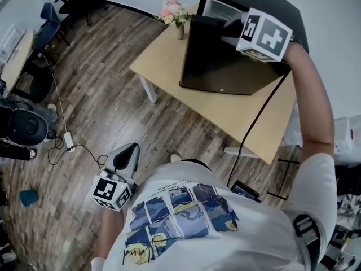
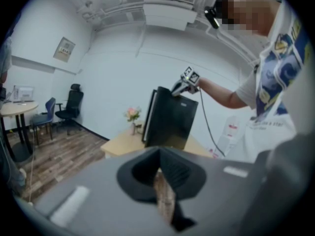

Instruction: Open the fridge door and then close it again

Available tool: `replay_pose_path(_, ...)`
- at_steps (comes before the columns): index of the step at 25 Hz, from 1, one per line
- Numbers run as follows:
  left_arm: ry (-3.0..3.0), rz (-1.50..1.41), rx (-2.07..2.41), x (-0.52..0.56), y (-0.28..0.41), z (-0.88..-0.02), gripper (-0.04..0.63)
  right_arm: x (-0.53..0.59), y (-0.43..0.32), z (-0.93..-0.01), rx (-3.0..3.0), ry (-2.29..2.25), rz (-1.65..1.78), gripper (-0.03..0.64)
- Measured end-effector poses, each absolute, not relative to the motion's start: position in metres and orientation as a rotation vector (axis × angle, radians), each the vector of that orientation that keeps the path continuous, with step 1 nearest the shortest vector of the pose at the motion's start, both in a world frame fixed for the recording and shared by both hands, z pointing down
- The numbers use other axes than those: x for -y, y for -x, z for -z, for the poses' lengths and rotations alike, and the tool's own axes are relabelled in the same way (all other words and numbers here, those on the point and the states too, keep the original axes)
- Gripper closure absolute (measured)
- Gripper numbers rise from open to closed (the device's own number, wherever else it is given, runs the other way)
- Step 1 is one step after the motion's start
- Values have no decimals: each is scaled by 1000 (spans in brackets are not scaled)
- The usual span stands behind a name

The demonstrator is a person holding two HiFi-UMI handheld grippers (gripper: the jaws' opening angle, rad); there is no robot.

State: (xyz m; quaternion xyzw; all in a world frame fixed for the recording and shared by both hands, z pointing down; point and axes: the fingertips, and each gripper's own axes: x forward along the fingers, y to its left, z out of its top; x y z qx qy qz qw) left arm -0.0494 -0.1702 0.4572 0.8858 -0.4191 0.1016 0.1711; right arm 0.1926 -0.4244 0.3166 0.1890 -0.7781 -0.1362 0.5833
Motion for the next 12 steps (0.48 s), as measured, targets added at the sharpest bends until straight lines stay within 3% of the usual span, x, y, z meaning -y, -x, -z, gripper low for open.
replay_pose_path(12, -2504, -279, 1195, 178, 49, -461, 588, 466, -199, -317, 1807, -543, 280, 580)
